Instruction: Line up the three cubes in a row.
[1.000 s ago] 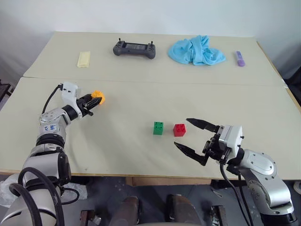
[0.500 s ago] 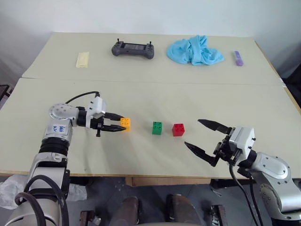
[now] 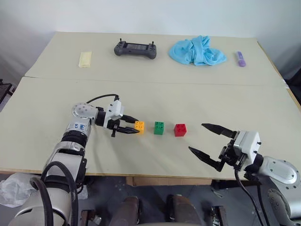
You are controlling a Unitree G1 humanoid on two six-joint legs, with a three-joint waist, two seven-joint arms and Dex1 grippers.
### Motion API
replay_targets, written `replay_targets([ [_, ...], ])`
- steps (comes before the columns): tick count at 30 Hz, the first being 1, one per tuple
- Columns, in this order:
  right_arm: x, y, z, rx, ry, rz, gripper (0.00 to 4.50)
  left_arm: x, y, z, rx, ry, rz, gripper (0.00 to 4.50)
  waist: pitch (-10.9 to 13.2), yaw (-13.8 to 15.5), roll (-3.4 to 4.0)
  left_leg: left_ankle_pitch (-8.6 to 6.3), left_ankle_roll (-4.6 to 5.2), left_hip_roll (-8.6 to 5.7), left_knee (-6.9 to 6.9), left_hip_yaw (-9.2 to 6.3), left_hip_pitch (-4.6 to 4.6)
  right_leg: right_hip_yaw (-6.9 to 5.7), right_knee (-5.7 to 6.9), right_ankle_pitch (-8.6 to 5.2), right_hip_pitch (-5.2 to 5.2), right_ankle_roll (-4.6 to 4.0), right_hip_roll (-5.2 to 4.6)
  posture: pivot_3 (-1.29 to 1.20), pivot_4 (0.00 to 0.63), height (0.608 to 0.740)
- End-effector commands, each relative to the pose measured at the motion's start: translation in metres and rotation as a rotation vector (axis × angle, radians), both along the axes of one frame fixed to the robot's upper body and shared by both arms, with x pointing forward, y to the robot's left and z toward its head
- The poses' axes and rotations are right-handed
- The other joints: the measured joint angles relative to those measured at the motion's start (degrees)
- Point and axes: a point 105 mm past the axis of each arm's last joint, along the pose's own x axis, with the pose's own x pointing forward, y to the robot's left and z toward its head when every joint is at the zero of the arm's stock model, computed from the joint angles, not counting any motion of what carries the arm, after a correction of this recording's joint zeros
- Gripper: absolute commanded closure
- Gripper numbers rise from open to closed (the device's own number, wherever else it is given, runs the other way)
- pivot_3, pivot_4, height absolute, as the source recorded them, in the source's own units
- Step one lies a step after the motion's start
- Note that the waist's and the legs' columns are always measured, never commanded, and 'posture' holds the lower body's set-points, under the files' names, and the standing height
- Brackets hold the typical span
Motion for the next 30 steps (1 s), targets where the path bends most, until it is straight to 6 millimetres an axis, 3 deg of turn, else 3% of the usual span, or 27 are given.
replay_targets([
  [1, -0.003, -0.001, 0.015, 0.010, -0.070, -0.015, 0.00, -0.006, 0.005, 0.000, 0.049, 0.009, -0.066, 3.03, 0.0, 0.0, 0.00, 0.00, 0.00, 0.00, 0.00, 0.00, 0.00, 0.01, 0.00, 0.00, 0.00, 0.00, 0.00, 0.00, 0.150, 0.740],
  [6, -0.003, -0.001, 0.018, 0.031, -0.086, -0.028, 0.00, -0.004, 0.010, -0.002, 0.043, 0.022, -0.027, 3.03, 0.0, 0.0, 0.00, 0.00, 0.00, 0.00, 0.01, 0.00, 0.01, 0.01, 0.00, 0.00, 0.00, 0.01, 0.00, 0.00, 0.150, 0.740],
  [10, -0.002, -0.002, 0.016, 0.026, -0.077, -0.025, 0.00, -0.004, 0.016, 0.002, 0.033, 0.004, -0.012, 1.77, 0.0, -0.1, 0.00, 0.01, 0.00, 0.01, 0.01, 0.00, 0.01, 0.01, 0.00, 0.00, 0.00, 0.01, 0.01, 0.00, 0.150, 0.740],
  [13, 0.003, -0.017, 0.025, 0.002, -0.090, -0.005, 0.00, -0.003, 0.034, 0.020, -0.035, -0.023, 0.043, 0.94, 0.0, -0.2, 0.00, 0.01, 0.00, 0.02, 0.00, 0.00, 0.01, 0.02, 0.00, 0.00, -0.01, 0.01, 0.02, 0.00, 0.150, 0.740],
  [20, 0.002, -0.032, 0.028, -0.108, 0.011, 0.149, 0.00, -0.017, 0.081, 0.039, -0.060, -0.100, 0.183, 0.94, 0.0, -0.3, 0.01, 0.00, -0.02, 0.13, -0.04, -0.07, 0.01, 0.20, -0.06, -0.01, 0.00, -0.02, -0.22, 0.00, 0.150, 0.740],
  [24, 0.008, -0.029, 0.035, -0.136, 0.019, 0.214, 0.00, -0.030, 0.088, 0.050, -0.091, -0.125, 0.189, 0.94, 0.0, -0.1, 0.02, 0.00, -0.02, 0.11, 0.01, -0.12, 0.00, 0.37, -0.10, -0.01, 0.07, -0.02, -0.31, 0.00, 0.150, 0.740],
  [30, 0.020, -0.028, 0.034, -0.148, 0.024, 0.228, 0.00, -0.024, 0.087, 0.061, -0.122, -0.171, 0.272, 0.94, 0.0, 0.2, 0.02, 0.00, -0.05, 0.09, 0.03, -0.29, -0.03, 0.31, -0.14, -0.01, 0.11, -0.03, -0.32, 0.00, 0.150, 0.740],
])
